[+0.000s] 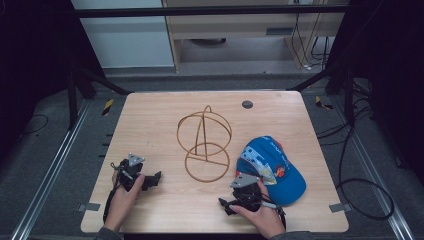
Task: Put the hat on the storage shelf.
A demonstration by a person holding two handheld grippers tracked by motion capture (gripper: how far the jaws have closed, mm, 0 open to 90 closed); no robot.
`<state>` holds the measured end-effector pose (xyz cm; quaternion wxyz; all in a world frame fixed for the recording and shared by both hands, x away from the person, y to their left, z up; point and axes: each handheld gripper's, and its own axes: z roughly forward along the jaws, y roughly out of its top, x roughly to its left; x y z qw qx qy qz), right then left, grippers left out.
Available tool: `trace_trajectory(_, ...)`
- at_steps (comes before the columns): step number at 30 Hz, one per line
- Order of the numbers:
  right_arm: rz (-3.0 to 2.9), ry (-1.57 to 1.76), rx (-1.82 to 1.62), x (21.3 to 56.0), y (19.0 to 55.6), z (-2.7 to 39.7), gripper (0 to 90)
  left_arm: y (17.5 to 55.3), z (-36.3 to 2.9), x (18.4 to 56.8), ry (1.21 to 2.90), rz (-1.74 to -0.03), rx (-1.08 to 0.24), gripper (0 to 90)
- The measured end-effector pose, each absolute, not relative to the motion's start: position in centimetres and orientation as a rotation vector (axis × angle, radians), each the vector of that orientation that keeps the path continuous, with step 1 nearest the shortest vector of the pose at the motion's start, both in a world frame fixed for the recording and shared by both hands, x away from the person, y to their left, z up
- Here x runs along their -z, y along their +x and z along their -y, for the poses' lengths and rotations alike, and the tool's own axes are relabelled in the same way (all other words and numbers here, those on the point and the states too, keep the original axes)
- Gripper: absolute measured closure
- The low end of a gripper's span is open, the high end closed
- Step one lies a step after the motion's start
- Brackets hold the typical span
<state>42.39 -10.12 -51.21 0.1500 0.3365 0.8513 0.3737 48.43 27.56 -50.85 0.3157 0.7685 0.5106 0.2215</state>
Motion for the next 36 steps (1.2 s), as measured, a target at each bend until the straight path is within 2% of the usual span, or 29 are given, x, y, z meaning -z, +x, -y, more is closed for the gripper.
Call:
trace_trajectory(4, -2.439, 0.953, -1.077, 50.7, 42.2, 10.1, 9.7, 48.3, -27.6, 50.8, 2.027, -1.344, -0.583, 0.0)
trace_trajectory(9, -2.388, 0.938, -1.091, 47.6, 41.5, 11.0, 11.6, 48.3, -27.5, 50.9, 2.027, -1.342, -0.582, 0.0)
trace_trajectory(13, -2.346, 0.949, -1.038, 43.1, 42.2, 13.9, 12.1, 48.2, -27.5, 50.9, 2.028, -1.334, -0.581, 0.0)
trace_trajectory(17, -2.340, 0.958, -0.936, 41.1, 43.3, 16.5, 11.7, 48.2, -27.5, 50.9, 2.029, -1.333, -0.581, 0.0)
trace_trajectory(26, -2.412, 1.109, -0.748, 40.0, 46.9, 21.3, 8.2, 48.1, -27.5, 50.9, 2.033, -1.333, -0.578, 0.0)
trace_trajectory(36, -2.522, 1.162, -0.635, 40.5, 49.1, 21.4, 7.1, 48.1, -27.4, 50.9, 2.033, -1.329, -0.579, 0.0)
